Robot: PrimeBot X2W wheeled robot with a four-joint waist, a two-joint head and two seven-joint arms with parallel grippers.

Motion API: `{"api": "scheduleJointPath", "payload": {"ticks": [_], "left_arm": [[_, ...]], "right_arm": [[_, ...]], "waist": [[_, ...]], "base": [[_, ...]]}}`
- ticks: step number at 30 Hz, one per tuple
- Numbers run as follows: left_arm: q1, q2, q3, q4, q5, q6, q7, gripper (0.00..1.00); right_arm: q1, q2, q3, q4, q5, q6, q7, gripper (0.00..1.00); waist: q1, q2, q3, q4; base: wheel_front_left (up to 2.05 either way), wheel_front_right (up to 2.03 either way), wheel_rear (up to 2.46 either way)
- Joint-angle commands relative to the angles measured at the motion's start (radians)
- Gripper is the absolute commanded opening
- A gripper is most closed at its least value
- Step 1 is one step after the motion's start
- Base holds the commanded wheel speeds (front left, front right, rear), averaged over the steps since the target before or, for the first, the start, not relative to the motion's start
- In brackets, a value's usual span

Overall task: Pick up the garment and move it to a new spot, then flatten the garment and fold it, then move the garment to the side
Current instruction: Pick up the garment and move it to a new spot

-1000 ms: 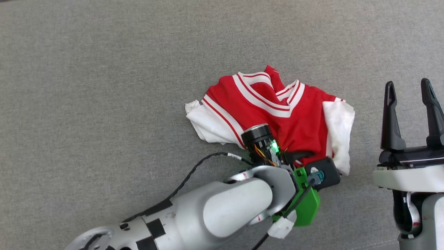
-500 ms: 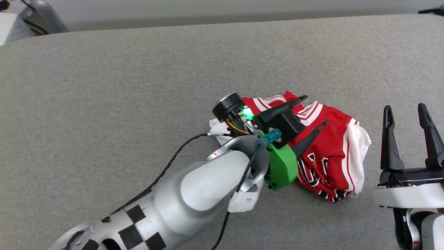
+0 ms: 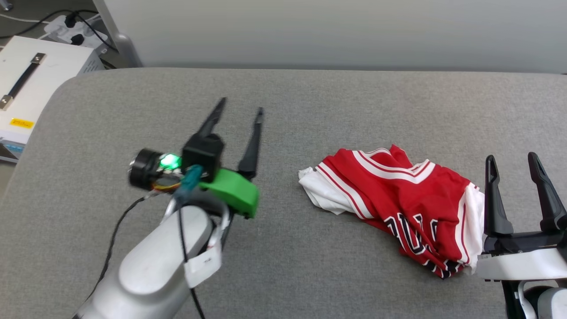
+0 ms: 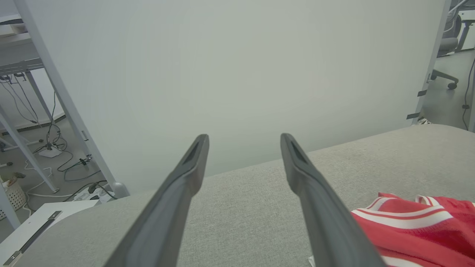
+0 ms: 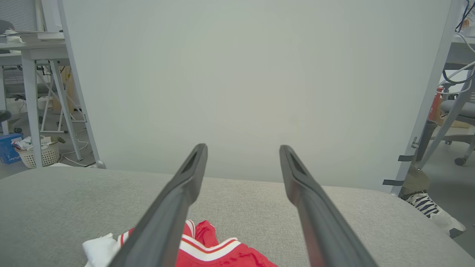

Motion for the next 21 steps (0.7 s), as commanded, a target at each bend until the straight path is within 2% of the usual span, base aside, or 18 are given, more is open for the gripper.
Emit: {"api": "scheduleJointPath", "payload": {"ticks": [1,5,9,13,15,21], "left_arm": [[0.053,0.014,0.040,-0.030,0.018,0.022,-0.006,1.00],[0.193,0.031,0.175,-0.106,0.060,0.057,-0.006,1.00],[0.320,0.013,0.299,-0.163,0.100,0.041,-0.006,1.00],[0.430,-0.023,0.398,-0.193,0.151,-0.004,-0.006,1.00],[0.496,-0.057,0.458,-0.196,0.193,-0.042,-0.006,1.00],[0.573,-0.118,0.547,-0.183,0.267,-0.109,-0.006,1.00]], "right_arm": [[0.014,-0.004,0.001,0.005,0.002,-0.001,-0.005,1.00],[0.026,-0.002,0.009,0.019,0.016,-0.001,-0.005,1.00],[0.038,0.002,0.012,0.038,0.038,-0.001,-0.005,1.00],[0.052,0.007,0.019,0.062,0.057,-0.001,-0.005,1.00],[0.065,0.009,0.025,0.085,0.070,-0.001,-0.005,1.00],[0.093,0.007,0.034,0.130,0.082,-0.001,-0.005,1.00]], "waist": [[0.0000,0.0000,-0.017,0.016],[0.0000,0.0000,-0.029,0.020],[0.0000,0.0000,-0.036,0.023],[0.0000,0.0000,-0.043,0.021],[0.0000,0.0000,-0.051,0.018],[0.0000,0.0000,-0.060,0.015]], "base": [[0.00,0.00,0.00],[0.00,0.00,0.00],[0.00,0.00,0.00],[0.00,0.00,0.00],[0.00,0.00,0.00],[0.00,0.00,0.00]]}}
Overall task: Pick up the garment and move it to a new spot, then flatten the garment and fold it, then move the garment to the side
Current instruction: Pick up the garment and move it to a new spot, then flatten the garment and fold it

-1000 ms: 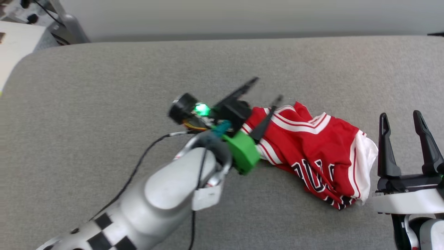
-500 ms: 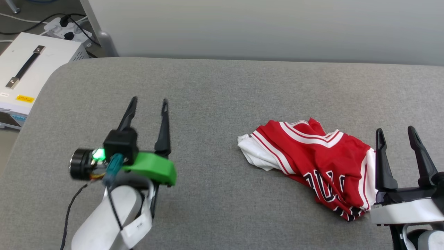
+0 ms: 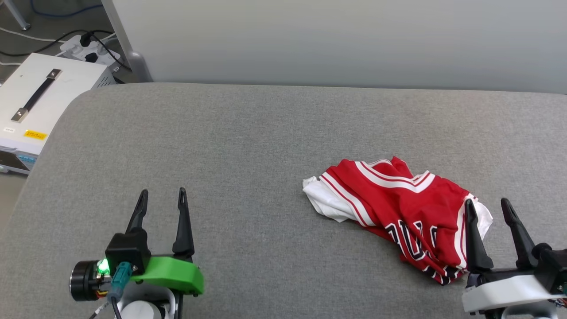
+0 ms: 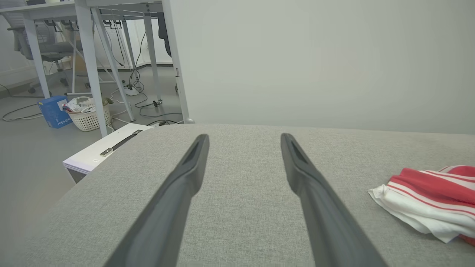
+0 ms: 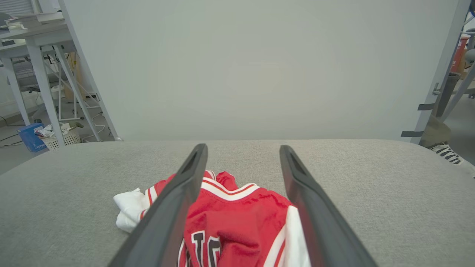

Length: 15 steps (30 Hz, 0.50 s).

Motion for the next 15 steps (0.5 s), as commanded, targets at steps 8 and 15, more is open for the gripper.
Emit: {"api": "scheduleJointPath", "payload": {"ticks": [8,15], "left_arm": [[0.049,-0.066,0.083,0.024,0.081,-0.078,-0.006,1.00],[0.053,-0.105,0.132,0.039,0.125,-0.123,-0.006,1.00]], "right_arm": [[0.035,-0.001,-0.001,0.038,0.022,-0.001,-0.005,1.00],[0.017,-0.007,-0.009,0.036,0.022,-0.001,-0.005,1.00]], "waist": [[0.0000,0.0000,-0.002,-0.002],[0.0000,0.0000,0.004,-0.005]], "base": [[0.00,0.00,0.00],[0.00,0.00,0.00]]}}
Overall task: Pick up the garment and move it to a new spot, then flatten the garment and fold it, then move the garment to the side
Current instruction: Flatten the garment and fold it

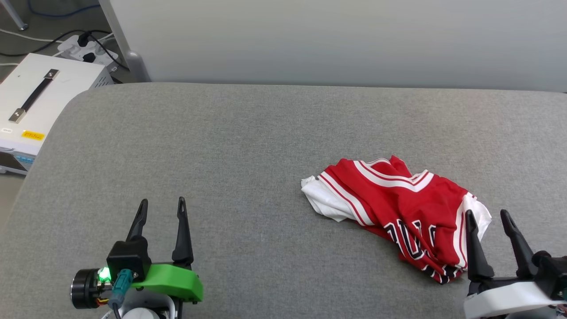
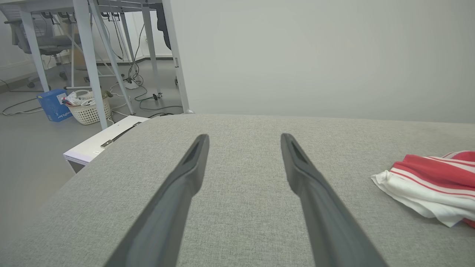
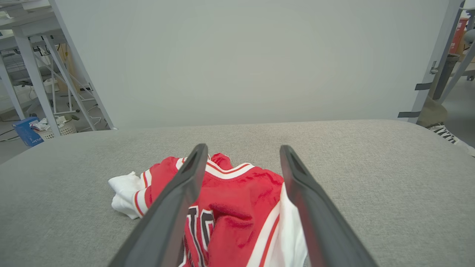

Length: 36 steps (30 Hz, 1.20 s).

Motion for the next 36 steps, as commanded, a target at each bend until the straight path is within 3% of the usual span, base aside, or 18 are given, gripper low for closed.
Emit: {"api": "scheduleJointPath", "payload": {"ticks": [1,7,11,16,22,28,36], "left_arm": [[0.015,-0.011,0.009,0.004,0.012,-0.011,-0.006,1.00],[-0.002,-0.041,0.042,0.011,0.046,-0.042,-0.006,1.00],[-0.008,-0.051,0.055,0.013,0.060,-0.053,-0.006,1.00],[-0.020,-0.060,0.072,0.009,0.073,-0.064,-0.006,1.00],[-0.042,-0.070,0.083,-0.001,0.085,-0.074,-0.006,1.00],[-0.076,-0.078,0.088,-0.012,0.092,-0.080,-0.006,1.00],[-0.126,-0.087,0.081,-0.023,0.097,-0.084,-0.006,1.00]], "right_arm": [[-0.013,-0.010,-0.008,-0.008,0.004,-0.001,-0.005,1.00],[-0.167,-0.152,-0.035,-0.063,0.032,-0.001,-0.005,1.00],[-0.256,-0.310,0.044,0.012,0.111,-0.001,0.015,1.00],[-0.364,-0.537,0.203,0.050,0.307,-0.001,0.261,1.00],[-0.413,-0.701,0.344,0.074,0.535,-0.001,0.623,1.00],[-0.437,-0.741,0.401,0.121,0.664,-0.001,0.901,1.00],[-0.513,-0.672,0.452,0.255,0.643,-0.001,0.932,1.00]], "waist": [[0.0001,0.0000,0.002,-0.001],[0.0001,0.0000,0.020,-0.007],[0.0001,0.0000,0.030,-0.011],[0.0001,0.0000,0.053,-0.015],[0.0001,0.0000,0.094,-0.011],[0.0001,0.0000,0.157,0.005],[0.0001,0.0000,0.240,0.036]], "base": [[0.00,0.00,0.00],[0.00,0.00,0.00],[0.00,0.00,0.00],[0.00,0.00,0.00],[0.00,0.00,0.00],[0.00,0.00,0.00],[0.00,0.00,0.00]]}}
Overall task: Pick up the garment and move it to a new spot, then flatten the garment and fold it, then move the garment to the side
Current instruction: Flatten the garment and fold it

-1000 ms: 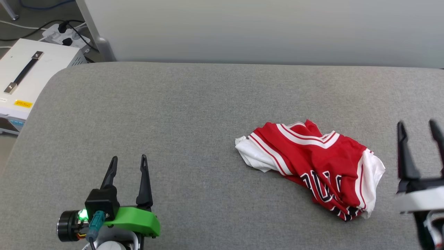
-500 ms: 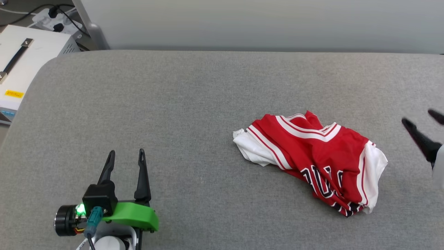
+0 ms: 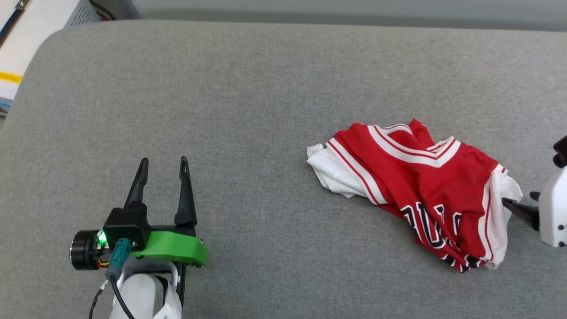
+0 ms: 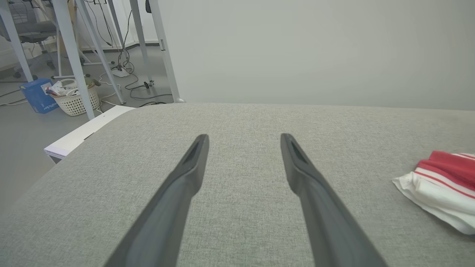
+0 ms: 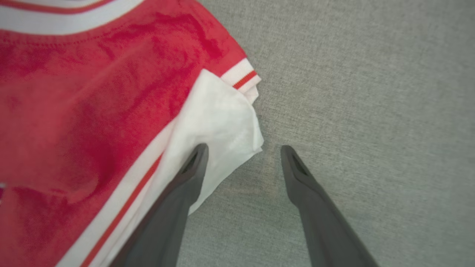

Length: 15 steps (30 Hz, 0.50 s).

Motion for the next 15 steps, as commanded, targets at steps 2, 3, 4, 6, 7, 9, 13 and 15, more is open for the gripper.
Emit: {"api": "scheduleJointPath", "payload": {"ticks": [2,3,4,6,7,9,13,15], "left_arm": [[-0.028,-0.007,-0.004,0.000,0.013,-0.003,-0.006,1.00],[-0.030,-0.007,-0.004,0.001,0.013,-0.002,-0.006,1.00],[-0.032,-0.007,-0.004,0.002,0.014,-0.002,-0.006,1.00],[-0.034,-0.008,-0.003,0.006,0.014,-0.001,-0.006,1.00],[-0.033,-0.008,-0.001,0.008,0.015,-0.001,-0.006,1.00],[-0.025,-0.009,0.005,0.017,0.018,0.000,-0.006,1.00],[-0.012,-0.009,0.009,0.020,0.021,-0.001,-0.006,1.00],[-0.004,-0.009,0.011,0.021,0.022,-0.002,-0.006,1.00]], "right_arm": [[-0.017,0.035,0.055,0.061,-0.028,-0.001,-0.016,1.00],[-0.014,0.043,0.073,0.076,-0.030,-0.001,-0.018,1.00],[-0.008,0.051,0.097,0.093,-0.026,-0.001,-0.018,1.00],[-0.003,0.059,0.129,0.111,-0.017,-0.001,-0.036,1.00],[-0.002,0.062,0.140,0.118,-0.011,-0.001,-0.047,1.00],[-0.017,0.044,0.152,0.126,0.002,-0.001,-0.143,0.00],[-0.026,0.003,0.090,0.130,0.038,-0.001,-0.253,0.00],[-0.013,-0.028,0.051,0.130,0.057,-0.001,-0.291,0.00]], "waist": [[0.0000,0.0000,0.049,0.027],[0.0000,0.0000,0.051,0.028],[0.0000,0.0000,0.053,0.029],[0.0000,0.0000,0.050,0.028],[0.0000,0.0000,0.046,0.025],[0.0000,0.0000,0.015,0.010],[0.0000,0.0000,-0.020,-0.005],[0.0000,0.0000,-0.033,-0.012]], "base": [[0.00,0.00,0.00],[0.00,0.00,0.00],[0.00,0.00,0.00],[0.00,0.00,0.00],[0.00,0.00,0.00],[0.00,0.00,0.00],[0.00,0.00,0.00],[0.00,0.00,0.00]]}}
